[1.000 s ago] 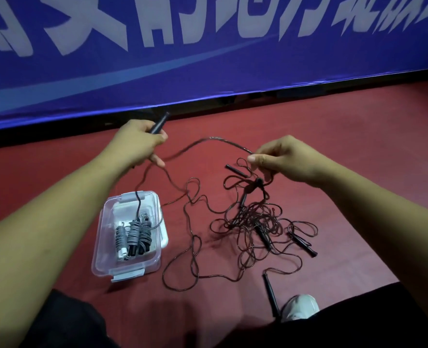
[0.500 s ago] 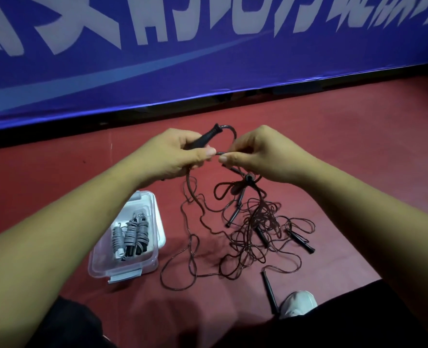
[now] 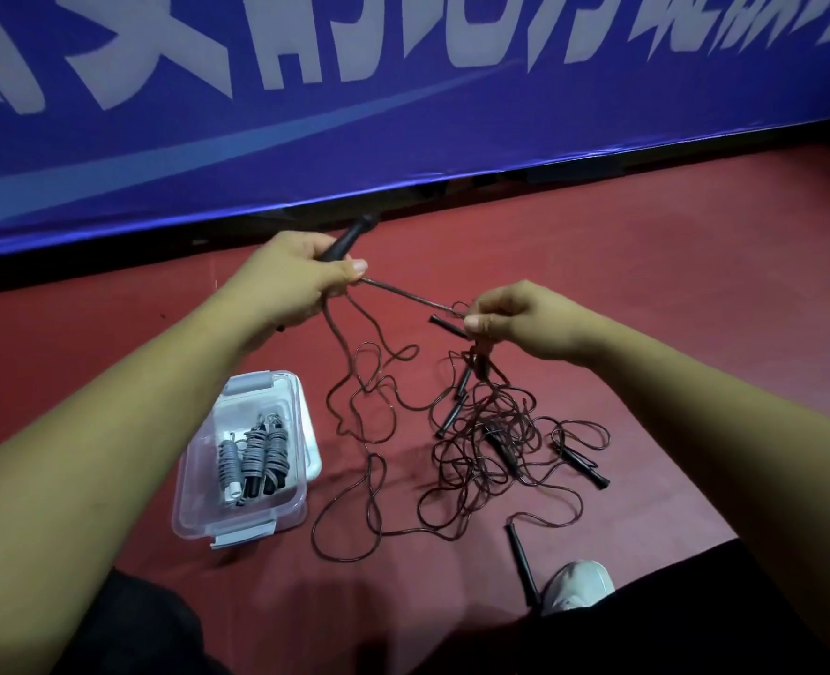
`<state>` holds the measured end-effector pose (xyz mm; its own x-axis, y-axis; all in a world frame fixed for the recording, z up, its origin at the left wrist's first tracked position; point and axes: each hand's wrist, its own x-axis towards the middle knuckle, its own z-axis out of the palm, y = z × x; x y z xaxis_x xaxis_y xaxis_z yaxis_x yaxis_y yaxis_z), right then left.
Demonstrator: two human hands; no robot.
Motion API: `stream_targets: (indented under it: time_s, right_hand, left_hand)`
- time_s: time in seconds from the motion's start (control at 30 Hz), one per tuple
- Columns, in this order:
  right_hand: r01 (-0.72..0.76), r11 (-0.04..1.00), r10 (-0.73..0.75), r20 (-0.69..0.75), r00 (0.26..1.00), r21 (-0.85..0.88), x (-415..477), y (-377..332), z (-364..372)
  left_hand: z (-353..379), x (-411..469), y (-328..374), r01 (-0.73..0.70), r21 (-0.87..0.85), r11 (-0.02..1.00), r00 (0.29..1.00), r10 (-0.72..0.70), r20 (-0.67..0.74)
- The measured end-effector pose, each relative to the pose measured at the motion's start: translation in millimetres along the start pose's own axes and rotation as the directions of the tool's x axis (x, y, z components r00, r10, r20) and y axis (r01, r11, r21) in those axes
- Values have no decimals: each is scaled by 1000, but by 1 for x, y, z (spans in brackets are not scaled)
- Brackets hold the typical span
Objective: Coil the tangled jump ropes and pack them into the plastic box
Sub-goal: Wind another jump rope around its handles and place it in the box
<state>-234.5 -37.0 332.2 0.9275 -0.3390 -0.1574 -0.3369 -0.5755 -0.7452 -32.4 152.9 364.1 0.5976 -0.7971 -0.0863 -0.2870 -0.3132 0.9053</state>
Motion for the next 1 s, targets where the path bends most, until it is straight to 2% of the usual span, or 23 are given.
stream_targets:
  time_s: [0.1,0.17,0.23,0.3,0.33,0.4,0.47,0.67,1.0]
  right_hand:
    - [81,991,-60,-184,981,108,-8,-17,-9]
    - [110,992,-93,-212,973,69,-11,-28,-11]
    - [108,994,-105,-159,982,6,-14,-39,-7]
    - [121,993,-122,-108,987,-12,-14,-49,0]
    - [141,990,-141,-101,985,-8,-13,-52,3]
    - [174,985,-172,-118,978,5,-12,-58,5]
    - [187,982,-185,-143,972,6,-12,-62,6]
    - [150,987,-154,-78,985,-49,-9,-46,5]
    - [73,982,-78,-21,997,-175,-7,-21,-4]
  left_hand:
    - [-13,4,-16,12,336,942,1000,-2,-29]
    - [-13,4,-21,17,385,923,995,20,-93]
    - [-1,-2,-13,-24,206,978,996,42,-84]
    - [15,-9,1,-31,-46,998,999,32,25]
    - [23,-14,8,-22,-93,995,994,32,107]
    - [34,-22,12,-42,-64,997,962,58,267]
    - [38,-24,11,-55,-68,996,941,75,331]
    - [29,-19,19,-55,-267,962,987,93,129]
    - [2,-8,17,-9,-289,957,997,-13,-75]
